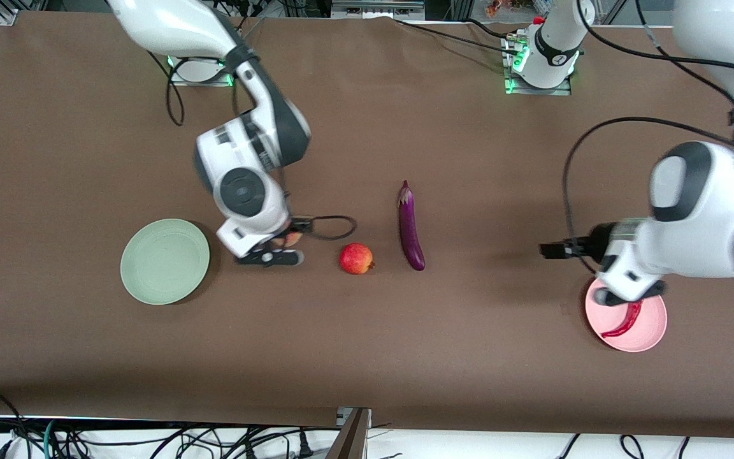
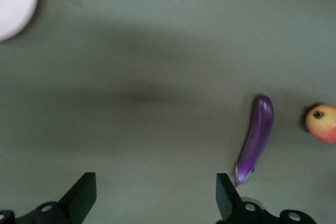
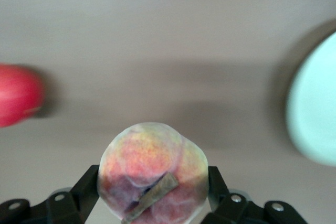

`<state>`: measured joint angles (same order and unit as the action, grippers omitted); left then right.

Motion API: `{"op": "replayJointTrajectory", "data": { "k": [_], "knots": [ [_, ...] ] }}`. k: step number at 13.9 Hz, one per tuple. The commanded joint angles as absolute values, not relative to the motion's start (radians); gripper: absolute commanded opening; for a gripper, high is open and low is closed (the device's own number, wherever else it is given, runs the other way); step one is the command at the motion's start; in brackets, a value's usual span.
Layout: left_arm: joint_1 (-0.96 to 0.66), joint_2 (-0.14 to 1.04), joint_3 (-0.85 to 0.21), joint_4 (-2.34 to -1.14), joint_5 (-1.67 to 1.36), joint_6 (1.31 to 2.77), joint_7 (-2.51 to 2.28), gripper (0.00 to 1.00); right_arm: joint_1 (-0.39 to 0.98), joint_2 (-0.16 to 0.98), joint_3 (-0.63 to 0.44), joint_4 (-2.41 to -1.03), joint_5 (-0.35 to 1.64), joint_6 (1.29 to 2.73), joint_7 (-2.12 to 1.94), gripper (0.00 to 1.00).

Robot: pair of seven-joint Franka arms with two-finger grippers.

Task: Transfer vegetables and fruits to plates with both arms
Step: 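Carry the peach to the green plate while the left gripper reaches the eggplant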

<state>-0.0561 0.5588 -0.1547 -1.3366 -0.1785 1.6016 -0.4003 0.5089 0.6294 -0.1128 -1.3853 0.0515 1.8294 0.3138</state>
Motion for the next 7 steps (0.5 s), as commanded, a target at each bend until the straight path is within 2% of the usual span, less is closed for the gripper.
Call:
{"op": "replayJointTrajectory", "data": {
  "k": [1, 5, 7],
  "knots": [
    [-0.167, 0.52, -0.144, -1.449, -0.183, 1.65, -0.504, 1.0, 0.456, 0.609, -0.208, -1.407, 0.052, 1.799, 0.044, 0.52],
    [-0.328, 0.518, -0.144, -1.612, -0.181, 1.894, -0.698, 1.0, 0.267, 0.64, -0.209, -1.408, 0.06, 1.83, -0.236, 0.52],
    [-0.397, 0.52, -0.144, -1.695, -0.181, 2.073, -0.753, 1.0, 0.215, 0.675, -0.206, -1.414, 0.063, 1.879, -0.317, 0.52]
  ]
}}
